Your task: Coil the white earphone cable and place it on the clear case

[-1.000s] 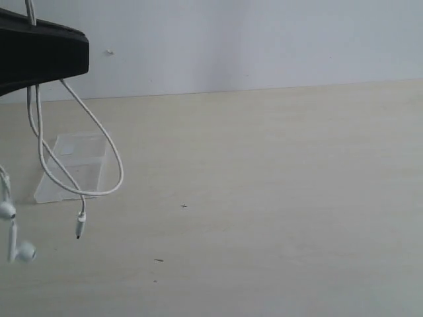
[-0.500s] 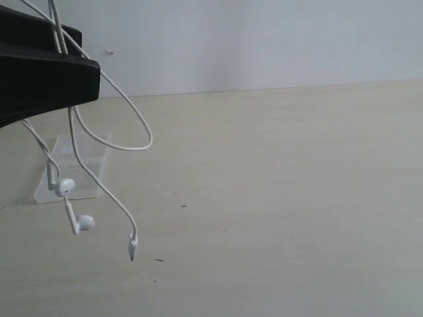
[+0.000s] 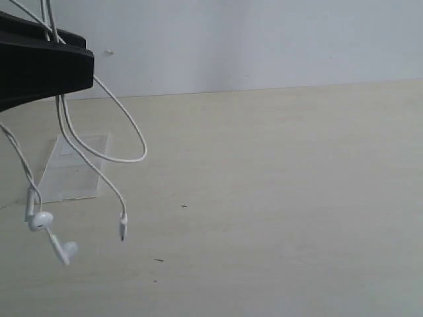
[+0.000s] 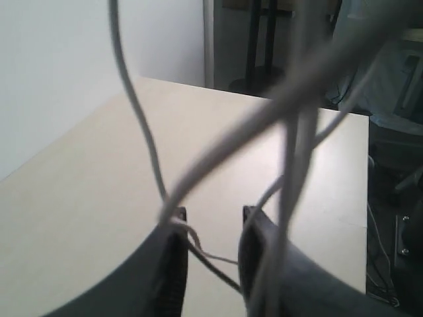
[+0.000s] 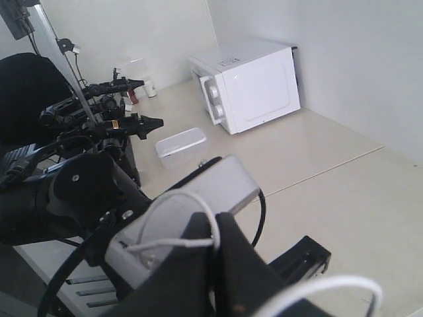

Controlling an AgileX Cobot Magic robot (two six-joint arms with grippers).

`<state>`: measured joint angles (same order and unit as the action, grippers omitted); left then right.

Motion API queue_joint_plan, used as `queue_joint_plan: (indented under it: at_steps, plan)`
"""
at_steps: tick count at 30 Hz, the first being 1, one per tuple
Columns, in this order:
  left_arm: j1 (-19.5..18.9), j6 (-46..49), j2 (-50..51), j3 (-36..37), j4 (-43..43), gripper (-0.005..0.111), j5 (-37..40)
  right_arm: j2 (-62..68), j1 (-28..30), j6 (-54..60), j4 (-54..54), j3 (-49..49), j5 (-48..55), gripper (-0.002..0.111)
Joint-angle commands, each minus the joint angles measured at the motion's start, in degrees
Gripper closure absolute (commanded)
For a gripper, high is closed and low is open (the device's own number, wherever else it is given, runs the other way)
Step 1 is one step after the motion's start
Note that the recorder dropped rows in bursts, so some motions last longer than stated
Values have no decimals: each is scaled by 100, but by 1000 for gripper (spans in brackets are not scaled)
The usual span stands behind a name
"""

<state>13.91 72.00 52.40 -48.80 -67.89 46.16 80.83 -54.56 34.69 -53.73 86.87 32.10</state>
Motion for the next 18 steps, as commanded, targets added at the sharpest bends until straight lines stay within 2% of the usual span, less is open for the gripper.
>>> queue_joint_plan:
  at_steps: [1, 3, 6, 13, 18]
  plan:
    - [2, -36, 16, 19, -174, 77, -87, -53, -3, -28, -28, 39, -81, 108]
    - [2, -36, 16, 19, -189, 80, -128, -53, -3, -28, -28, 39, -81, 108]
    - [2, -36, 16, 19, -112, 107, -167, -127, -3, -28, -28, 39, -105, 108]
    - [2, -45, -87, 19, 141, 107, -344, -337, -3, -349, 408, 39, -43, 108]
    - [2, -395, -248, 19, 666, 107, -461, -414, -3, -1677, 1998, 39, 118, 108]
